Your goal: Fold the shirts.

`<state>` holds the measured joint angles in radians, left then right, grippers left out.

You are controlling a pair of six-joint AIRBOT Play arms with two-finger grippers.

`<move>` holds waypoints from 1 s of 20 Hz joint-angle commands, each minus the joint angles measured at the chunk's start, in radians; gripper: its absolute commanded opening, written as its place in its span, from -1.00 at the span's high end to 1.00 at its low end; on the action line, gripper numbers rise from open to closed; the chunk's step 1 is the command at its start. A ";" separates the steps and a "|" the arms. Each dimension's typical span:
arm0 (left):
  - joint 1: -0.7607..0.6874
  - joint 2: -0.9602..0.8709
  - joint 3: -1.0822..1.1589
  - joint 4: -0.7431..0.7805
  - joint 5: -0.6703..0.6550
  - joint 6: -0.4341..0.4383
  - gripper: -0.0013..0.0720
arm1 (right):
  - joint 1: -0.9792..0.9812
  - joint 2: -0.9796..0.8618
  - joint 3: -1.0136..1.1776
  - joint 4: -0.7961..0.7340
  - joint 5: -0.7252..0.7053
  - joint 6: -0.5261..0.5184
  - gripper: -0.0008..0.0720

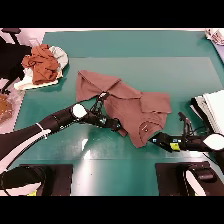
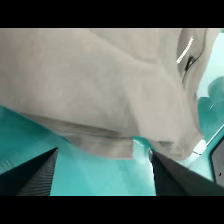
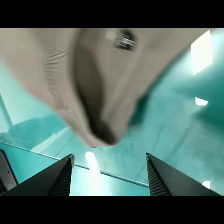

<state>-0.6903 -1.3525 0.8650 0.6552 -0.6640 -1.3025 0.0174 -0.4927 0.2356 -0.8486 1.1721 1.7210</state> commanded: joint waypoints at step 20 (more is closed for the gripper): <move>-0.001 0.000 0.011 -0.001 -0.115 -0.010 -0.95 | 0.178 -0.363 0.481 -0.139 -0.200 -0.061 0.93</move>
<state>-0.6903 -1.3525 0.8753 0.6579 -0.8043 -1.3033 0.2890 -0.8932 0.6594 -0.9535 0.9009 1.6588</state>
